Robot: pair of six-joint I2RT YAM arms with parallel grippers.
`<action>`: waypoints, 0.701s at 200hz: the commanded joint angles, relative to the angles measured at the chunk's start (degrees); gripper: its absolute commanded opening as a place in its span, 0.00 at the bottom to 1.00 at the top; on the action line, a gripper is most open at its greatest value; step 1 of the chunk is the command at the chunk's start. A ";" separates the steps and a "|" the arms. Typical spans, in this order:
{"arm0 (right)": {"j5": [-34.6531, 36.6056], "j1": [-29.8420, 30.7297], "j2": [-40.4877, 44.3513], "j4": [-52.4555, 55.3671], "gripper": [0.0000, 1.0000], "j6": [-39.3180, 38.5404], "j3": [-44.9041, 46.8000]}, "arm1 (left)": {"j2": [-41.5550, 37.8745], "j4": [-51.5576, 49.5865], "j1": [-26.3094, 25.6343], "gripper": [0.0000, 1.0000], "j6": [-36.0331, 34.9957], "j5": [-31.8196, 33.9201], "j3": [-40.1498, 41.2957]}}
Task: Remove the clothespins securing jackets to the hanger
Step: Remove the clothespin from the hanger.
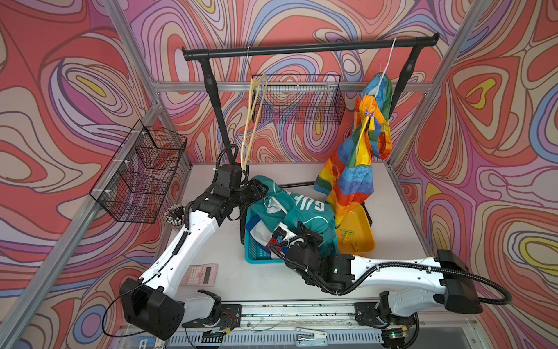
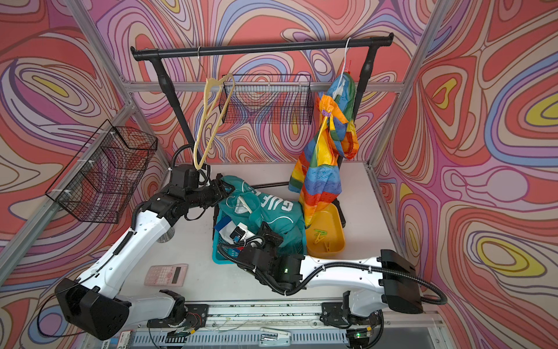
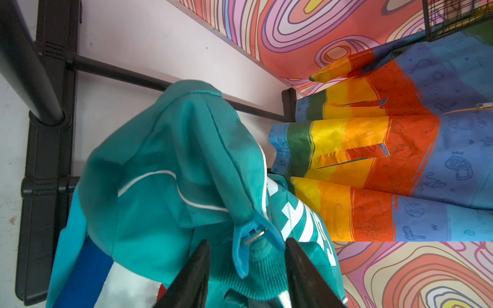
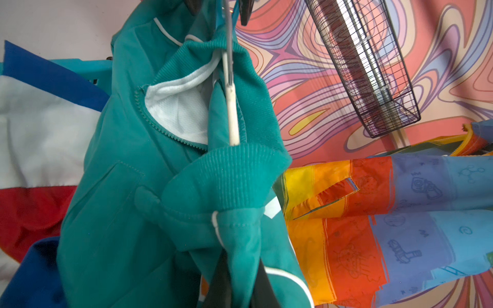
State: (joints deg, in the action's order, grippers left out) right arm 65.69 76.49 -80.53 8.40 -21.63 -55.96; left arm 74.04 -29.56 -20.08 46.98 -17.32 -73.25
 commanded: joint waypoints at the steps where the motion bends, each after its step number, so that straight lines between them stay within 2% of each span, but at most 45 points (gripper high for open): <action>1: 4.80 0.28 -0.03 -10.58 0.00 -4.03 1.20 | 1.09 -1.81 0.59 0.48 1.91 0.69 -2.06; 64: 5.19 0.33 -0.45 -15.99 0.00 -8.37 3.05 | 1.81 -2.38 0.71 0.41 4.08 1.68 -3.49; 140: 5.50 0.50 -0.79 -16.40 0.00 -9.02 3.18 | 1.81 -1.90 1.09 0.22 4.61 1.24 -3.48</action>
State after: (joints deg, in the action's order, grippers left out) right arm 68.40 76.71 -81.36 -2.96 -30.57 -52.64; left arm 75.57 -30.68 -19.53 50.68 -16.47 -75.88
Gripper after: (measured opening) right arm 0.056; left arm 0.254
